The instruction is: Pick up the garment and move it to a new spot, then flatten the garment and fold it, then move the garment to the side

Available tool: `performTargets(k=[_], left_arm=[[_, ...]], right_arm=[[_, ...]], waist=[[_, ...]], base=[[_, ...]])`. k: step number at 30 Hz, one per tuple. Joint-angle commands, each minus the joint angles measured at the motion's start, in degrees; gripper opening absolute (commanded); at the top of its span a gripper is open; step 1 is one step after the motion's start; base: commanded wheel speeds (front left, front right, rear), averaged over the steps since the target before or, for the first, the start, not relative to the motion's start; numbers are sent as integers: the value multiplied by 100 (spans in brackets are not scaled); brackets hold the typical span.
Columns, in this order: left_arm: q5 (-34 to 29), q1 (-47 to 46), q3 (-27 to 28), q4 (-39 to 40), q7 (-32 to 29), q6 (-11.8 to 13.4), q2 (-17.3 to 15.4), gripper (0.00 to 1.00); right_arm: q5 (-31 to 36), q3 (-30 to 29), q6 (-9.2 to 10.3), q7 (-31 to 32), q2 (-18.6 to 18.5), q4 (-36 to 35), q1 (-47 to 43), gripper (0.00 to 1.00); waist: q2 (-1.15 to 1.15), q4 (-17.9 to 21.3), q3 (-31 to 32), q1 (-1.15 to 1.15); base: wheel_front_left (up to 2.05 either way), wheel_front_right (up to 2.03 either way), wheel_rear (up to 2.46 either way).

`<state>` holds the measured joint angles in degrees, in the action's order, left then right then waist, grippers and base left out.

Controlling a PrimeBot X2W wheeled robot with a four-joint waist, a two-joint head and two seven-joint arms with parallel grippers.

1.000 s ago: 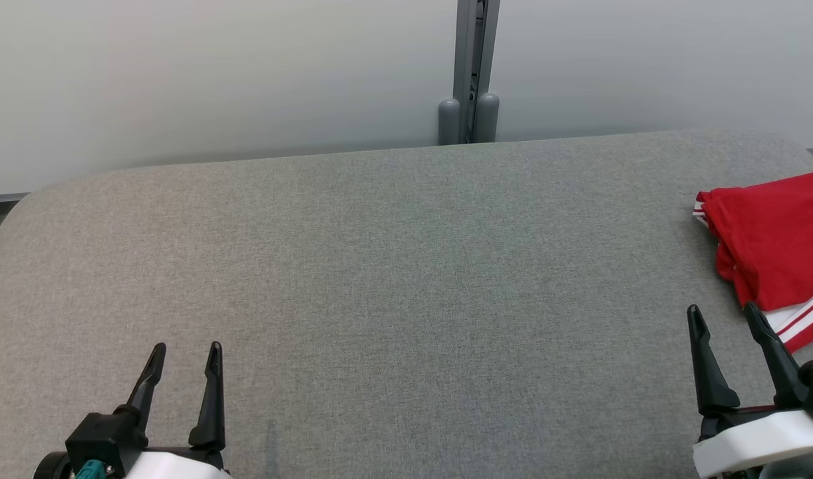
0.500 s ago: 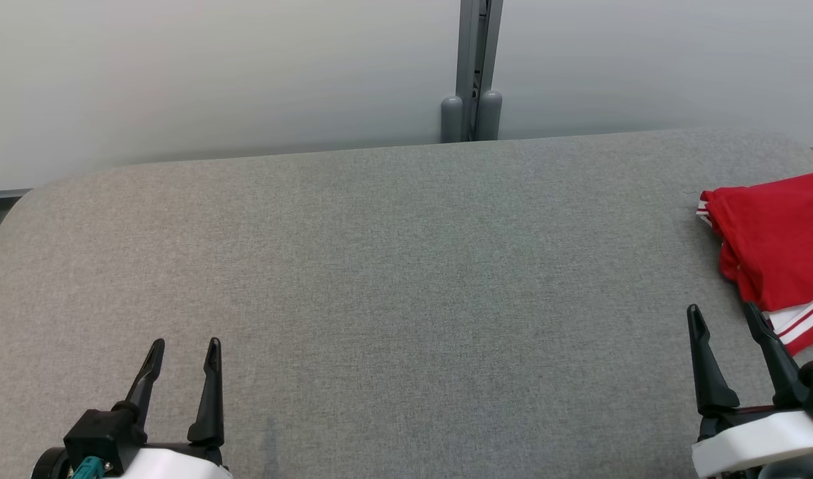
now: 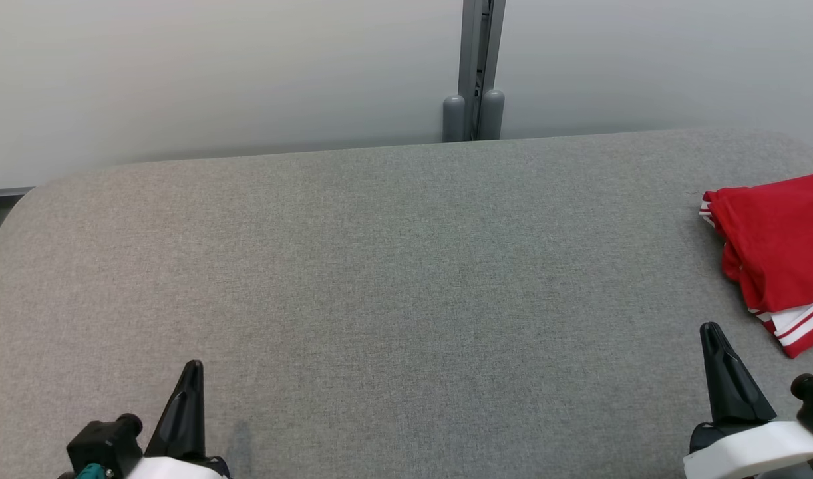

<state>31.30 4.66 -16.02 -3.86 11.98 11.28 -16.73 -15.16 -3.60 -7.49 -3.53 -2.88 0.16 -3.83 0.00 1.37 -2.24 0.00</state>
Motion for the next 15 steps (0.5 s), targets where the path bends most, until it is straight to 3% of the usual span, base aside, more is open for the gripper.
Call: performTargets(k=[1, 15], left_arm=[[198, -141, 113, 58, -32, -68, -22, 0], [1372, -351, 465, -184, -332, -423, 195, 0]], right_arm=[[-256, -29, 0, 27, -40, -45, 130, 0], [-1693, -64, 0, 199, -54, 227, 312, 0]], waist=[[0, -1, 2, 0], [0, -17, 27, 0]], base=[[0, 0, 0], [0, 0, 0]])
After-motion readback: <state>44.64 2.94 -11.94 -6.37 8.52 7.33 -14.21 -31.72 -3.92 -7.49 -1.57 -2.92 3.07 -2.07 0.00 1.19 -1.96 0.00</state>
